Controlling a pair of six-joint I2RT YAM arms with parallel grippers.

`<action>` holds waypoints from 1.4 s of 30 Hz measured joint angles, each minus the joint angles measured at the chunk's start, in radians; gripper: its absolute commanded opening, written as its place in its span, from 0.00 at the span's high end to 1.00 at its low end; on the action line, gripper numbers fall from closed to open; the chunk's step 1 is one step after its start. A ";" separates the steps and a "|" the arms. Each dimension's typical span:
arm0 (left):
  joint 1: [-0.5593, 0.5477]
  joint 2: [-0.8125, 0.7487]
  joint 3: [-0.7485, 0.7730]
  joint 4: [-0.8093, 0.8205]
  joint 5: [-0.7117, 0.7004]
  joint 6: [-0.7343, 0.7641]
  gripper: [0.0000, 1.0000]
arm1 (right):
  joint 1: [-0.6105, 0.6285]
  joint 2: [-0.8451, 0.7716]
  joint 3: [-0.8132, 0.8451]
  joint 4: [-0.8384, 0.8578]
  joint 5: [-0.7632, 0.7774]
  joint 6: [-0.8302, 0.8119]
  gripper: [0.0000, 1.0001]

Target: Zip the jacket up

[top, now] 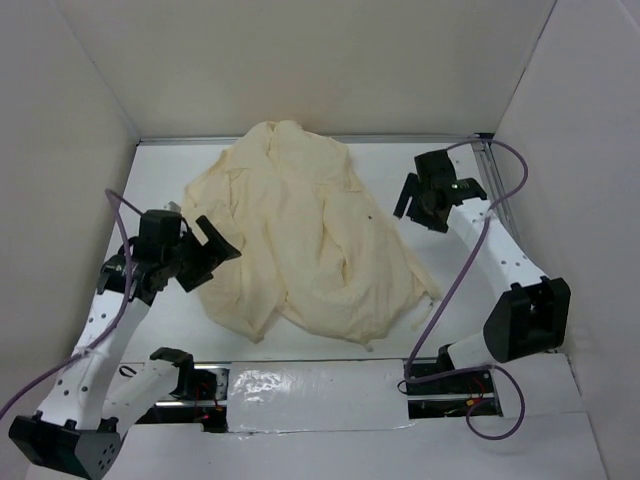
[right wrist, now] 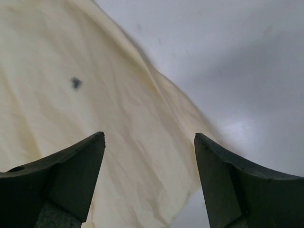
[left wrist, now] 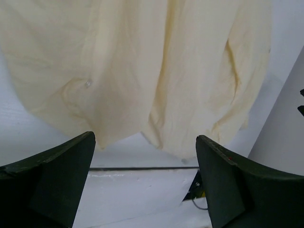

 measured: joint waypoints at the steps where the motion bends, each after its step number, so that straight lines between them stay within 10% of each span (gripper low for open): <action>1: 0.000 0.026 0.023 0.015 -0.011 -0.002 0.01 | 0.002 0.011 0.038 0.010 -0.005 -0.019 0.17; 19: 0.237 1.047 0.677 0.218 -0.182 0.268 0.01 | 0.085 0.922 0.977 0.069 -0.205 -0.321 0.06; 25: 0.250 1.310 0.846 0.265 -0.134 0.399 0.07 | 0.095 1.014 1.044 0.079 -0.270 -0.307 0.08; 31: 0.251 1.409 0.879 0.303 -0.040 0.472 0.79 | 0.095 1.059 1.060 0.093 -0.297 -0.267 0.35; 33: 0.251 1.415 0.884 0.326 -0.005 0.490 0.96 | 0.093 1.069 1.064 0.101 -0.306 -0.249 0.57; 36: 0.251 1.453 0.935 0.345 0.043 0.502 1.00 | 0.085 1.094 1.090 0.117 -0.323 -0.210 1.00; 42: 0.240 1.594 1.127 0.386 0.134 0.521 1.00 | 0.035 1.100 1.098 0.181 -0.367 -0.128 1.00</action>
